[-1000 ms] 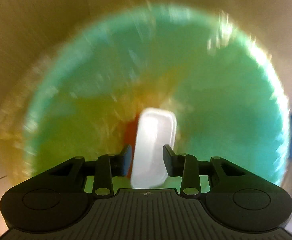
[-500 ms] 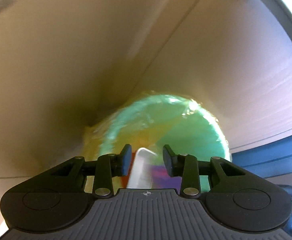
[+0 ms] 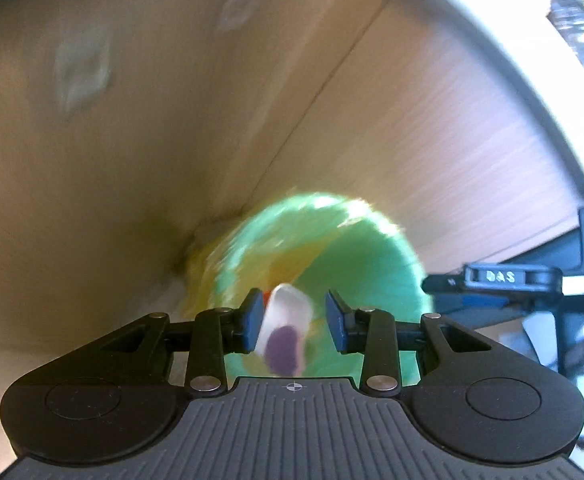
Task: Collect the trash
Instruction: 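Move the left tool back over the round silver scouring pad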
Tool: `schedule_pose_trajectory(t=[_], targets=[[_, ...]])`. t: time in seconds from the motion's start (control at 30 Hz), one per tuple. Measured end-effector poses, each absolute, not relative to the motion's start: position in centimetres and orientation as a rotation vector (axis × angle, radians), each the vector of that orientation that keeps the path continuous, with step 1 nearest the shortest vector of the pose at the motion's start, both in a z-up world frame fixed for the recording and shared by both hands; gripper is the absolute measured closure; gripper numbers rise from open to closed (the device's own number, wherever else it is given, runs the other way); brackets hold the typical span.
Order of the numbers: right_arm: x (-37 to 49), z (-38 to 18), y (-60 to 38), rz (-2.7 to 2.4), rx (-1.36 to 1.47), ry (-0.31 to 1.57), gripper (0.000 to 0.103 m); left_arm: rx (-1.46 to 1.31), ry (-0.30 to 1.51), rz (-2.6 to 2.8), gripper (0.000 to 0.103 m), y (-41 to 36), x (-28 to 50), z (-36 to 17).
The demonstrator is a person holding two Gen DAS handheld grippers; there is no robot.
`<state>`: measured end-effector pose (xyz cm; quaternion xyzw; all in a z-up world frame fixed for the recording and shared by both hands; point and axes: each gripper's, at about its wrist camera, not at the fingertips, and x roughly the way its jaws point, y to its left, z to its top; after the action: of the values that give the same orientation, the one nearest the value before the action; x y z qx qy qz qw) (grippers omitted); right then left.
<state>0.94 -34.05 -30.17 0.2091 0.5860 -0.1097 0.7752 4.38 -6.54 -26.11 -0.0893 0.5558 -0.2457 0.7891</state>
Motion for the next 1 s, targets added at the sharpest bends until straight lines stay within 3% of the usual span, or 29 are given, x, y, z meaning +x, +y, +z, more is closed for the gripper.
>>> schedule_pose_trajectory(t=[0.27, 0.4, 0.53, 0.8, 0.87, 0.93, 1.0], targets=[[4.3, -14.6, -27.2, -0.029, 0.131, 0.907, 0.016, -0.195, 0.918, -0.664, 0.065, -4.7, 6.3, -11.1], [6.6, -10.0, -22.7, 0.003, 0.015, 0.807, 0.010, -0.167, 0.778, -0.537, 0.065, -1.2, 8.6, -5.8], [7.7, -7.3, -20.0, 0.036, 0.016, 0.764, 0.010, -0.167, 0.702, -0.324, 0.065, 2.9, 11.6, -4.2], [10.8, -5.6, -15.6, 0.153, 0.051, 0.742, 0.010, -0.256, 0.758, -0.198, 0.065, 8.2, 16.3, -5.7], [12.6, -5.7, -13.8, 0.181, 0.038, 0.741, 0.021, -0.274, 0.783, -0.206, 0.065, 9.3, 17.2, -5.9], [14.8, -6.1, -11.9, 0.215, 0.000, 0.758, 0.052, -0.305, 0.805, -0.214, 0.065, 9.2, 18.1, -6.9], [16.3, -6.5, -10.2, 0.244, -0.013, 0.782, 0.060, -0.330, 0.829, -0.210, 0.065, 10.0, 18.7, -7.7]])
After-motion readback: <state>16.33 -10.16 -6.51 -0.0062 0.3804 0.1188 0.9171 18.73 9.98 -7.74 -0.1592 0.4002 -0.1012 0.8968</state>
